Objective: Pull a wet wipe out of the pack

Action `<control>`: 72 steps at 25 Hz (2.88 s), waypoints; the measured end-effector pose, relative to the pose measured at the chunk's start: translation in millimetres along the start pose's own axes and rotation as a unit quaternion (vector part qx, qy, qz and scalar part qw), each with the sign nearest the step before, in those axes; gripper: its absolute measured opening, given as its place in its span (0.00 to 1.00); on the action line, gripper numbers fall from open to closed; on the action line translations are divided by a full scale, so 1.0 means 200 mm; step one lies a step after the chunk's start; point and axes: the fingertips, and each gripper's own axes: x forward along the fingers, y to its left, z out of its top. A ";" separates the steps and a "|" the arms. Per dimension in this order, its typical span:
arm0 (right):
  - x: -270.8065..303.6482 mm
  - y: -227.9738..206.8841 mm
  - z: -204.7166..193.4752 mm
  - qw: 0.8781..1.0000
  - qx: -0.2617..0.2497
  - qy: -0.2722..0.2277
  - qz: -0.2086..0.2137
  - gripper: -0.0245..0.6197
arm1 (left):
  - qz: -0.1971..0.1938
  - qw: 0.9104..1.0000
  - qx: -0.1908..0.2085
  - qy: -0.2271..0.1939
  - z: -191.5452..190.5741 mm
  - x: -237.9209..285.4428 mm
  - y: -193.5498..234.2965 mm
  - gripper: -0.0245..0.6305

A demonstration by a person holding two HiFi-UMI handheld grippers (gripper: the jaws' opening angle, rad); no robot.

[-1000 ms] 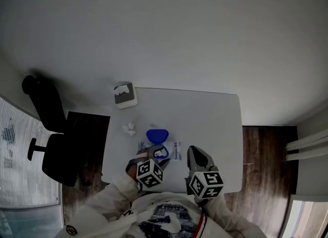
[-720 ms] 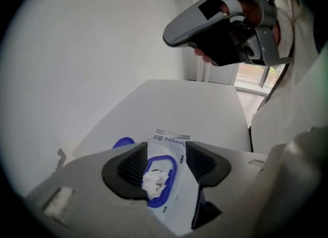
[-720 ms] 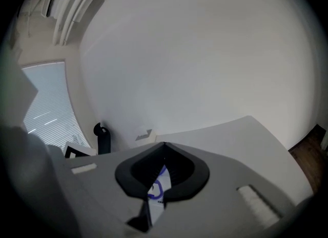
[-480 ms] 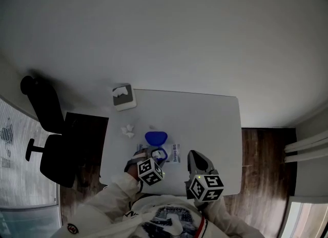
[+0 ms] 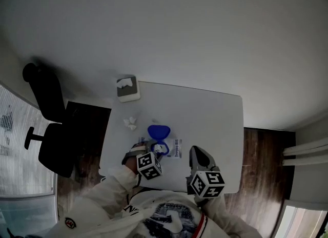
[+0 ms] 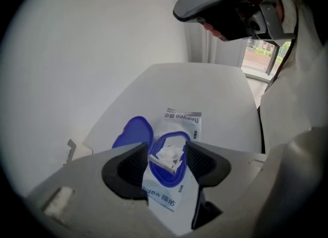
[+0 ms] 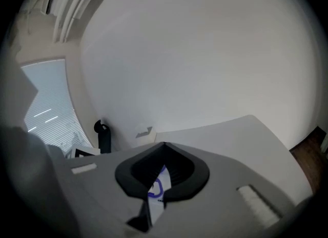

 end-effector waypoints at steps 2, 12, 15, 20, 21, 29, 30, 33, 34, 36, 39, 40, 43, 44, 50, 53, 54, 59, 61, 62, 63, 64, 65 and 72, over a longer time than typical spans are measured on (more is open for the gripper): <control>0.01 -0.01 -0.01 1.000 0.002 0.001 0.000 0.05 | 0.001 1.000 0.002 -0.008 0.04 -0.01 -0.01 0.41; 0.02 0.00 -0.03 1.000 -0.001 0.008 0.002 0.05 | -0.019 0.999 0.025 0.013 0.05 0.10 -0.11 0.41; 0.02 -0.01 -0.05 1.000 0.004 0.015 -0.001 0.05 | -0.013 0.999 0.024 0.040 -0.03 0.12 -0.08 0.41; 0.04 -0.03 -0.07 1.000 0.009 0.019 -0.001 0.05 | -0.009 0.998 0.027 0.058 -0.10 0.14 -0.04 0.41; 0.04 -0.04 -0.08 1.000 0.011 0.020 -0.002 0.05 | -0.008 0.998 0.025 0.060 -0.11 0.14 -0.04 0.41; 0.03 -0.08 -0.08 1.000 0.014 0.018 -0.007 0.05 | 0.022 0.998 0.015 0.050 -0.10 0.14 0.00 0.13; 0.03 -0.08 -0.09 1.000 0.015 0.019 -0.007 0.05 | 0.026 0.998 0.013 0.048 -0.10 0.14 0.00 0.12; 0.04 -0.08 -0.11 1.000 0.017 0.023 -0.006 0.05 | 0.023 0.998 0.016 0.054 -0.11 0.16 -0.01 0.12; 0.04 -0.08 -0.11 1.000 0.017 0.024 -0.007 0.05 | 0.021 0.998 0.017 0.055 -0.11 0.16 -0.01 0.12; 0.04 -0.09 -0.12 0.999 0.018 0.025 -0.008 0.05 | 0.020 0.998 0.018 0.055 -0.11 0.16 -0.02 0.11; 0.03 -0.10 -0.12 0.999 0.020 0.026 -0.009 0.05 | 0.024 0.998 0.016 0.054 -0.10 0.16 -0.01 0.09; 0.03 -0.10 -0.12 0.999 0.020 0.025 -0.009 0.05 | 0.025 0.998 0.013 0.053 -0.10 0.16 -0.01 0.09; 0.03 -0.11 -0.12 0.999 0.022 0.026 -0.009 0.05 | 0.028 0.998 0.007 0.050 -0.10 0.15 -0.01 0.08; 0.03 -0.11 -0.12 0.999 0.021 0.027 -0.009 0.05 | 0.029 0.998 0.006 0.049 -0.10 0.14 -0.01 0.08; 0.04 -0.10 -0.14 0.999 0.022 0.031 -0.004 0.05 | 0.043 0.998 -0.006 0.040 -0.09 0.10 0.00 0.07; 0.04 -0.10 -0.15 0.999 0.022 0.032 -0.002 0.05 | 0.047 0.998 -0.019 0.031 -0.08 0.07 0.01 0.06; 0.04 -0.10 -0.15 0.999 0.021 0.032 -0.001 0.05 | 0.048 0.998 -0.026 0.028 -0.08 0.06 0.02 0.06; 0.03 -0.09 -0.15 0.999 0.020 0.033 0.002 0.05 | 0.039 0.996 -0.086 -0.001 -0.05 0.01 0.03 0.07; 0.03 -0.09 -0.16 0.999 0.019 0.033 0.004 0.05 | 0.037 0.993 -0.110 -0.016 -0.04 -0.02 0.04 0.07; 0.03 -0.09 -0.16 0.999 0.019 0.033 0.005 0.05 | 0.035 0.991 -0.123 -0.025 -0.04 -0.03 0.04 0.07; 0.03 -0.09 -0.16 0.999 0.019 0.033 0.006 0.05 | 0.032 0.989 -0.137 -0.035 -0.03 -0.04 0.05 0.07; 0.03 -0.08 -0.16 0.999 0.018 0.033 0.007 0.05 | 0.028 0.987 -0.153 -0.044 -0.02 -0.06 0.05 0.07; 0.04 -0.08 -0.15 0.999 0.018 0.033 0.008 0.05 | 0.025 0.984 -0.168 -0.054 -0.01 -0.07 0.06 0.07; 0.03 -0.07 -0.14 0.999 0.017 0.032 0.013 0.05 | 0.031 0.968 -0.224 -0.109 0.06 -0.22 0.15 0.06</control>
